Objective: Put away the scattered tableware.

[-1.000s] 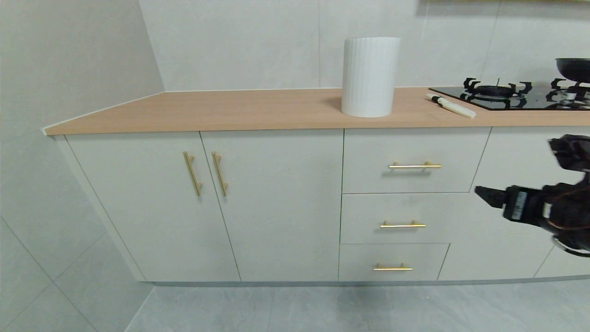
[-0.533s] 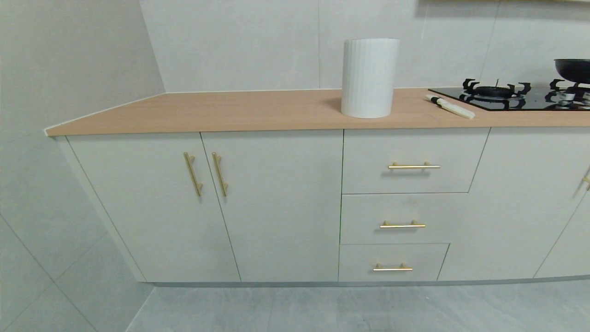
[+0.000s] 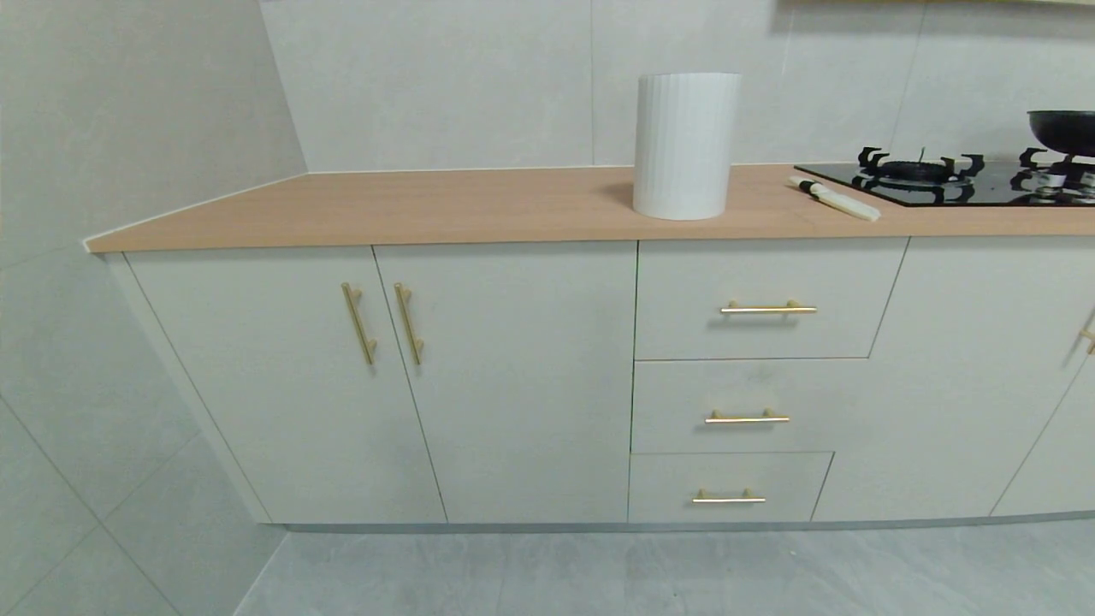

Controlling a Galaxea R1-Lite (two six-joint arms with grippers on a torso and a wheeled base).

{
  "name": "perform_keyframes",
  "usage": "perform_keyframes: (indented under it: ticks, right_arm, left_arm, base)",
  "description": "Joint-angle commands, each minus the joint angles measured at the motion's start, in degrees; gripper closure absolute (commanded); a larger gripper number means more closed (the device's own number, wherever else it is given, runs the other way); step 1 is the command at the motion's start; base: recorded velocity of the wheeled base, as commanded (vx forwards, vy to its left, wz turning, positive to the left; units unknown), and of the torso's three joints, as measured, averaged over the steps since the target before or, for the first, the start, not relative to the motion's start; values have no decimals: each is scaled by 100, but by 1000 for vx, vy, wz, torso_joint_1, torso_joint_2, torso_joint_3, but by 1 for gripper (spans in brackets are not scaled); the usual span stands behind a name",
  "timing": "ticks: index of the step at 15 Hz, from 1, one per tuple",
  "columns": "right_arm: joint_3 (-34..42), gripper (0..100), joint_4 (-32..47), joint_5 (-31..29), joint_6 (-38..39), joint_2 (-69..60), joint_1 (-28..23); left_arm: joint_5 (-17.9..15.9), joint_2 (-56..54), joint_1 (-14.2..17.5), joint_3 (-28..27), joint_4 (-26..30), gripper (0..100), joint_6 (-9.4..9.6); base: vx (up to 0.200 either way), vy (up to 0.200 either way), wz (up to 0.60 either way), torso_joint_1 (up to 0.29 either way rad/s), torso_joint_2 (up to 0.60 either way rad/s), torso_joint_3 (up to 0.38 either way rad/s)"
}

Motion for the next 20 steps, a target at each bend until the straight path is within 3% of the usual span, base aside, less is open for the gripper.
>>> perform_keyframes:
  ticks: [1, 4, 6, 7, 11, 20]
  right_arm:
    - [126, 0, 2, 78, 49, -411, -77]
    - [715, 0, -499, 1397, 190, -411, -77]
    - [1418, 0, -1457, 2346, 181, -411, -77]
    - [1436, 0, -1387, 2609, 207, -411, -77]
    - [1436, 0, -719, 2733, 374, -411, -77]
    - [1436, 0, -728, 2899, 357, -402, -68]
  left_arm:
    - [2, 0, 0, 0, -4, 0, 3]
    - [2, 0, 0, 0, -4, 0, -6]
    - [2, 0, 0, 0, -4, 0, -6]
    - [2, 0, 0, 0, -4, 0, 3]
    - [2, 0, 0, 0, -4, 0, 3]
    - [2, 0, 0, 0, -4, 0, 3]
  base:
    - [0, 0, 0, 0, 0, 0]
    - [0, 0, 0, 0, 0, 0]
    - [0, 0, 0, 0, 0, 0]
    - [0, 0, 0, 0, 0, 0]
    - [0, 0, 0, 0, 0, 0]
    - [0, 0, 0, 0, 0, 0]
